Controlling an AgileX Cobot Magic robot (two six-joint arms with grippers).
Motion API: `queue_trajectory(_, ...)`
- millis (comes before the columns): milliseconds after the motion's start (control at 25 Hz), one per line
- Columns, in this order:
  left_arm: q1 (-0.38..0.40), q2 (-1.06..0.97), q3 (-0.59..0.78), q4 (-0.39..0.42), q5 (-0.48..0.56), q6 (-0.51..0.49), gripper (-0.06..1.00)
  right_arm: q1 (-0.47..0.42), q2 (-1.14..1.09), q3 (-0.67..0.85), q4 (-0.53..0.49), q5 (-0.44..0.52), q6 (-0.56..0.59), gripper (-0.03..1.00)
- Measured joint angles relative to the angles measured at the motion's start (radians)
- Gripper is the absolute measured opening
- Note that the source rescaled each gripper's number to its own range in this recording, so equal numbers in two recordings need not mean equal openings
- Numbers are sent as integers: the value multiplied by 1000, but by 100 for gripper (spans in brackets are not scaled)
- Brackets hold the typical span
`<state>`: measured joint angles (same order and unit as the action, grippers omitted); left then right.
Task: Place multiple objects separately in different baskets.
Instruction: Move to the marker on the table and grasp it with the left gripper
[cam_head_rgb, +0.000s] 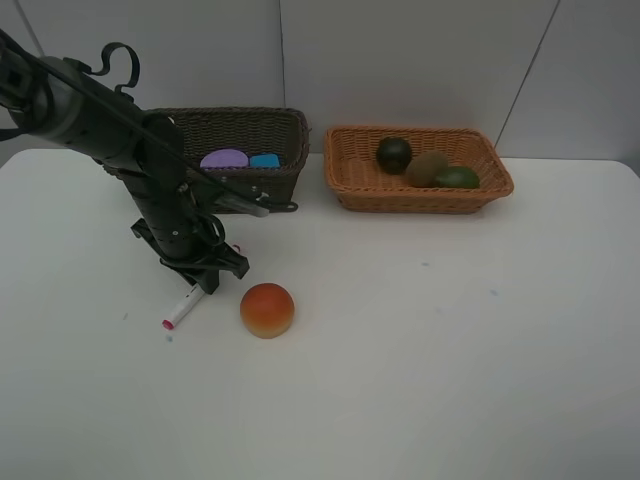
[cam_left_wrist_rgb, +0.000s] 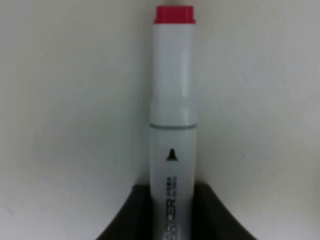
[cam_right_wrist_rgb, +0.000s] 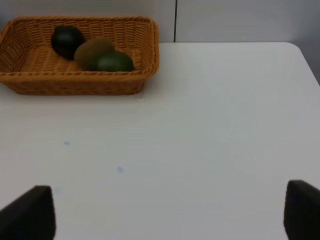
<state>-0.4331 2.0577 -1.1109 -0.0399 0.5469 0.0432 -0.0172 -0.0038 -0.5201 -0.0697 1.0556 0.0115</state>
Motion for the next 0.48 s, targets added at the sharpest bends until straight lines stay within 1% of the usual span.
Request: queue_trajectory(480, 0, -23, 0, -1, 42, 0, 1, 0, 0, 0, 0, 0, 0, 100)
